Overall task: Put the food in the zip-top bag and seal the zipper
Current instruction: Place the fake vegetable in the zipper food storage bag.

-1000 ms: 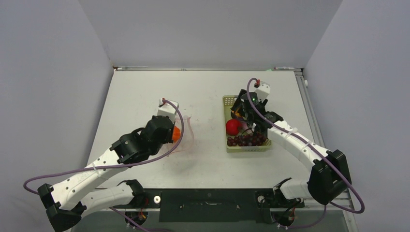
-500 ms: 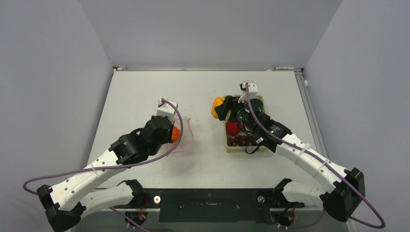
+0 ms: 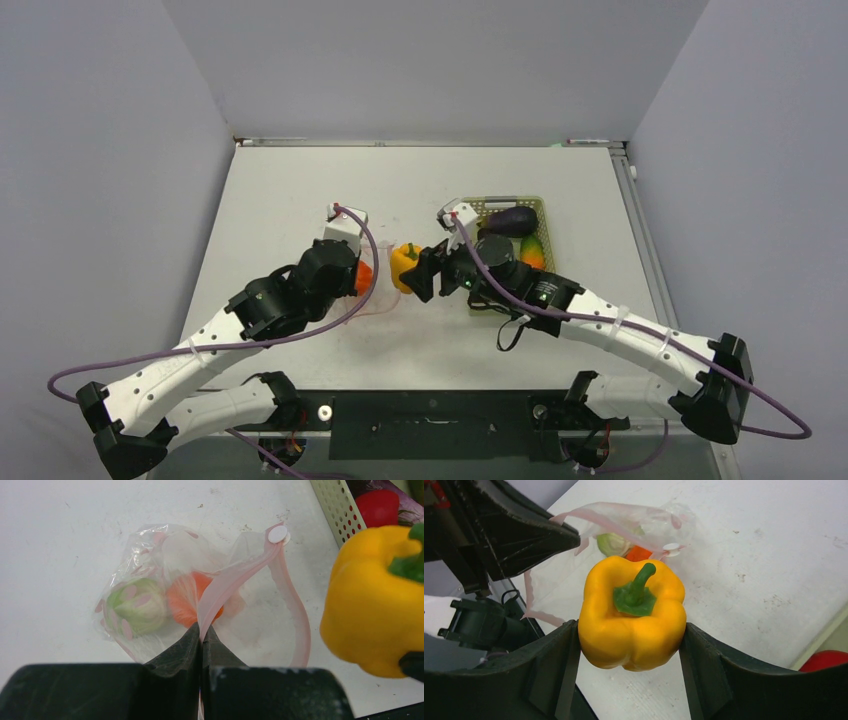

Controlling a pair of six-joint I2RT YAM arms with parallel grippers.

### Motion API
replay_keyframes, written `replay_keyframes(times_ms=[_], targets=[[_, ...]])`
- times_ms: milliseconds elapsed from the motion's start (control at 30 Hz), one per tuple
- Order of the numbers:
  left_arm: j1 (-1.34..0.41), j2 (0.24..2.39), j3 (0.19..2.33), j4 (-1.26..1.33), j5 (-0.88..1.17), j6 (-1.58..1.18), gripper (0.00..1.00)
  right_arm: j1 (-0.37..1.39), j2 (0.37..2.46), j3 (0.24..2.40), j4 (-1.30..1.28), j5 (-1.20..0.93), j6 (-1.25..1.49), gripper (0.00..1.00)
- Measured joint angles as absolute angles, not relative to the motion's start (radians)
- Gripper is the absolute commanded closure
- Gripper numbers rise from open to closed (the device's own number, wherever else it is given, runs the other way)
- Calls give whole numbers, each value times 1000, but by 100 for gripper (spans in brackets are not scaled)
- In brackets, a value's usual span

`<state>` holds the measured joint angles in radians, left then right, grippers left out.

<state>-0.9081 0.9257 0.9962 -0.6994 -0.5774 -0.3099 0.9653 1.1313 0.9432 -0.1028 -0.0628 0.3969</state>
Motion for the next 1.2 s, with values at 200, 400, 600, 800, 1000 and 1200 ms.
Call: replay_keyframes(times_ms=[200, 400, 600, 800, 1000, 1200], targets=[[-908, 926, 996, -699, -577, -310, 100, 1026, 1201, 945, -96, -66, 366, 62], [-908, 926, 996, -699, -577, -310, 100, 1043, 1285, 953, -51, -68, 362, 62], [-908, 926, 996, -699, -577, -310, 100, 1066, 1349, 979, -11, -68, 364, 61], [-908, 926, 996, -699, -577, -310, 100, 1085, 1400, 1006, 23, -48, 381, 59], [-908, 926, 996, -699, -577, -310, 100, 1102, 1450, 1017, 44, -4, 406, 52], [-908, 926, 996, -699, -577, -310, 100, 1129, 1489, 1032, 53, 22, 419, 33]])
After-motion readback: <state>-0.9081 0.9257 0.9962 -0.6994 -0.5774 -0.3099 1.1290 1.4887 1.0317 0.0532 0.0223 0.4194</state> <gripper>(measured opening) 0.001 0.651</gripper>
